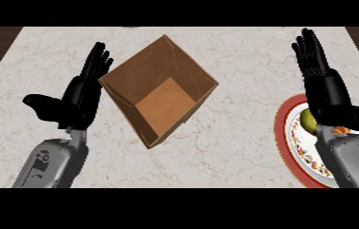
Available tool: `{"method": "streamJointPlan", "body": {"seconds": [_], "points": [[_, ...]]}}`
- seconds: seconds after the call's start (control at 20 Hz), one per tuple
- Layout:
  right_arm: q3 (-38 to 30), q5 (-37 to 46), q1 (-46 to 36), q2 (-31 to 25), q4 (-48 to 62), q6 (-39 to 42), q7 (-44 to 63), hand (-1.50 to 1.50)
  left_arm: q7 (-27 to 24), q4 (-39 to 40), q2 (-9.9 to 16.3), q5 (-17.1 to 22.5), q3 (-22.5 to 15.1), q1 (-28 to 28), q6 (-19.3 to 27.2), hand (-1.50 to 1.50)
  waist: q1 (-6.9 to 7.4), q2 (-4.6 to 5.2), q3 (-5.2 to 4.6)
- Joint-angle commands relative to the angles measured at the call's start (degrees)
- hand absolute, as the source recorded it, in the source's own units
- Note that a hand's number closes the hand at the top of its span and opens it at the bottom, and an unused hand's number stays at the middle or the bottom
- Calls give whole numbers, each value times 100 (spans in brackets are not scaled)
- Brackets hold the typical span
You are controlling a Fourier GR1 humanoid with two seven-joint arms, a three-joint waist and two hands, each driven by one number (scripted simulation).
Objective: Pick the pear from the plate and place it in the cardboard box
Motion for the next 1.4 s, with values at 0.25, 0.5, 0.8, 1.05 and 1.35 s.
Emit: {"method": "streamJointPlan", "body": {"seconds": [0.25,0.5,0.8,1.05,1.35], "points": [[-1515,-2172,1201,384,641,411,450,-150,133,872,1715,-1214,710,1046,425,0,-229,-163,-4],[-934,-644,2093,-509,2003,999,-862,-150,102,1073,1696,-1229,618,1319,292,0,-133,-159,-39],[-1738,-1662,2386,-260,2854,2884,-2688,-150,23,1345,1620,-1284,685,1117,262,0,-179,-185,-49],[-1615,-368,1821,-1261,3794,2629,-2855,-150,-185,1383,1652,-1324,758,1271,100,0,-49,-190,-61],[-950,582,1237,-2198,4030,3158,-2301,-150,-277,1335,1702,-1235,809,1336,-120,0,58,-186,-64]]}}
